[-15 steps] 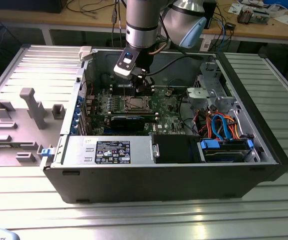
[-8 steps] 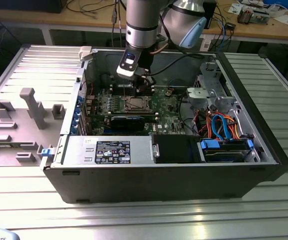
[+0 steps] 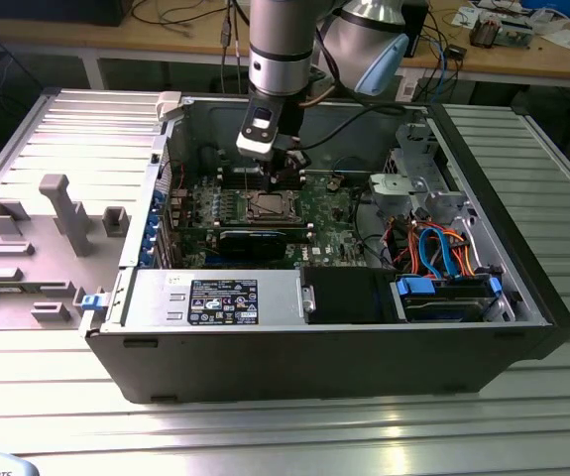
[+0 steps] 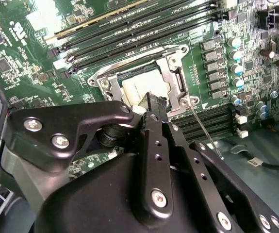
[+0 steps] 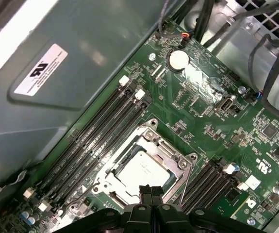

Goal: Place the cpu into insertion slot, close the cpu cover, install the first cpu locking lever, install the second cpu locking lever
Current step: 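Install the first cpu locking lever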

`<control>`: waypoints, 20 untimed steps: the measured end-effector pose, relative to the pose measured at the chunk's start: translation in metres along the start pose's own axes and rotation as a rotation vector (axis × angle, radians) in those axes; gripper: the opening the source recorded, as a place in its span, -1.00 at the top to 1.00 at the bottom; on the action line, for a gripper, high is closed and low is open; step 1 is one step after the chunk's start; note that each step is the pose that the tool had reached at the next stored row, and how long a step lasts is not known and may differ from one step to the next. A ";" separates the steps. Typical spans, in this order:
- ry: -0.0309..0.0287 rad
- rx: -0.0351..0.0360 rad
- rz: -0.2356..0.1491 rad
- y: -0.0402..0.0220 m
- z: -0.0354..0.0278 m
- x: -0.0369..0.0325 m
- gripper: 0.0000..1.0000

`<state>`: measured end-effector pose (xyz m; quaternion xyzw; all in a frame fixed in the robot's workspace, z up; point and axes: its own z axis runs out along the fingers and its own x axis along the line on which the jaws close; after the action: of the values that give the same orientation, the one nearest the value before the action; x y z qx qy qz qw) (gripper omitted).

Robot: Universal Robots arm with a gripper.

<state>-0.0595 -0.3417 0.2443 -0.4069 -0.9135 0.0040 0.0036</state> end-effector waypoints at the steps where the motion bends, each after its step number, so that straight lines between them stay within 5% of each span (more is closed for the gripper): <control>1: -0.0001 0.0001 -0.013 0.0000 0.0000 0.0000 0.79; 7: -0.0011 0.0004 -0.112 0.0000 0.0000 -0.0001 0.79; 20: -0.0015 0.0006 -0.150 0.0000 0.0000 0.0000 0.79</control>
<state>-0.0595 -0.3418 0.2443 -0.3371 -0.9414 0.0043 0.0033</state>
